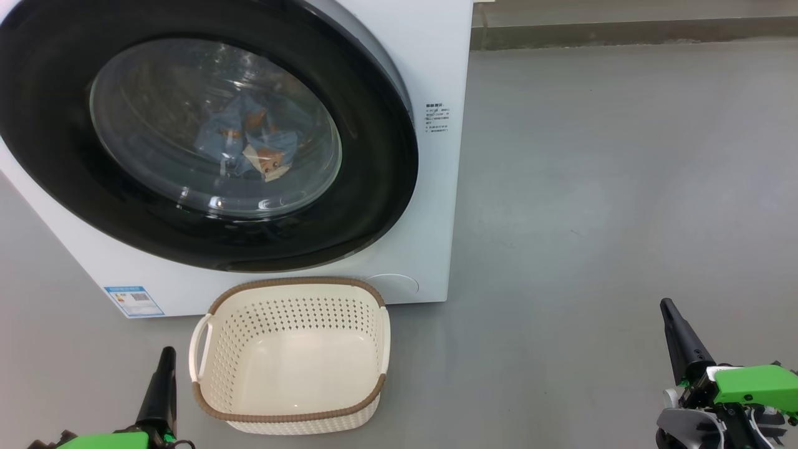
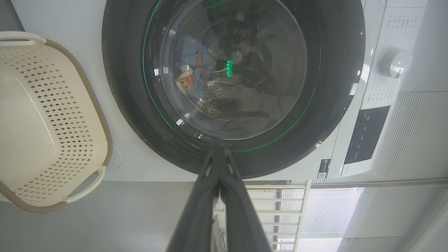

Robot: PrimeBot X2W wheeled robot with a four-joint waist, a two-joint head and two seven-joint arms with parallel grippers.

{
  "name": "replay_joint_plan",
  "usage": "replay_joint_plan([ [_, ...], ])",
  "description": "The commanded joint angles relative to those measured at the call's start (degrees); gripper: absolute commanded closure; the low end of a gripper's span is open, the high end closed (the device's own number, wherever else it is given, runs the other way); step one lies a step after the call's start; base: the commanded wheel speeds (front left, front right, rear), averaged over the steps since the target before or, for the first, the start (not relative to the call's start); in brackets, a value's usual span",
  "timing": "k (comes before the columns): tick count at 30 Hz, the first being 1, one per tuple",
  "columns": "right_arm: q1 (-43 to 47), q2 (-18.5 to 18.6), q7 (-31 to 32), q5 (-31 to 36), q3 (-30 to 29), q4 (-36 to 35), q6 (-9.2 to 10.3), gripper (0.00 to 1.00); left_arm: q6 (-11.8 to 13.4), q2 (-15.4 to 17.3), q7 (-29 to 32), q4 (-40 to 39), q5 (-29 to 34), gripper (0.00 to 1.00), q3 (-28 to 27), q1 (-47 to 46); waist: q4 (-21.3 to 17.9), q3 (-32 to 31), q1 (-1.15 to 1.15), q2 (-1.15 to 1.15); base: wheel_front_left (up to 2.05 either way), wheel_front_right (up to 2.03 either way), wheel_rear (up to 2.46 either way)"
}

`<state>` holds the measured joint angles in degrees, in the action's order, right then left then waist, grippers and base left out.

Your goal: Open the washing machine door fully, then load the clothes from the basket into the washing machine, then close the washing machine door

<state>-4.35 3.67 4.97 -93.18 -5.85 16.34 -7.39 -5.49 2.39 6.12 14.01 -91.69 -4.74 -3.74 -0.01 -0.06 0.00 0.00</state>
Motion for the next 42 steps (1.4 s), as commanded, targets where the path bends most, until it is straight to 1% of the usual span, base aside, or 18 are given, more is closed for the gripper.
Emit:
replay_joint_plan([
  [1,-2.5,0.65,0.04,-0.58,1.17,-1.79,-0.1,1.0,-0.05,0.49,0.37,-1.84,-0.41,1.0,-1.89,-2.56,0.0,0.0,0.0,0.0,0.0,0.0,0.0],
  [42,-2.48,0.84,-0.16,-0.8,1.43,-1.81,-0.1,1.0,-0.05,0.49,0.37,-1.84,-0.41,1.0,-1.89,-2.56,0.0,0.0,0.0,0.0,0.0,0.0,0.0],
])
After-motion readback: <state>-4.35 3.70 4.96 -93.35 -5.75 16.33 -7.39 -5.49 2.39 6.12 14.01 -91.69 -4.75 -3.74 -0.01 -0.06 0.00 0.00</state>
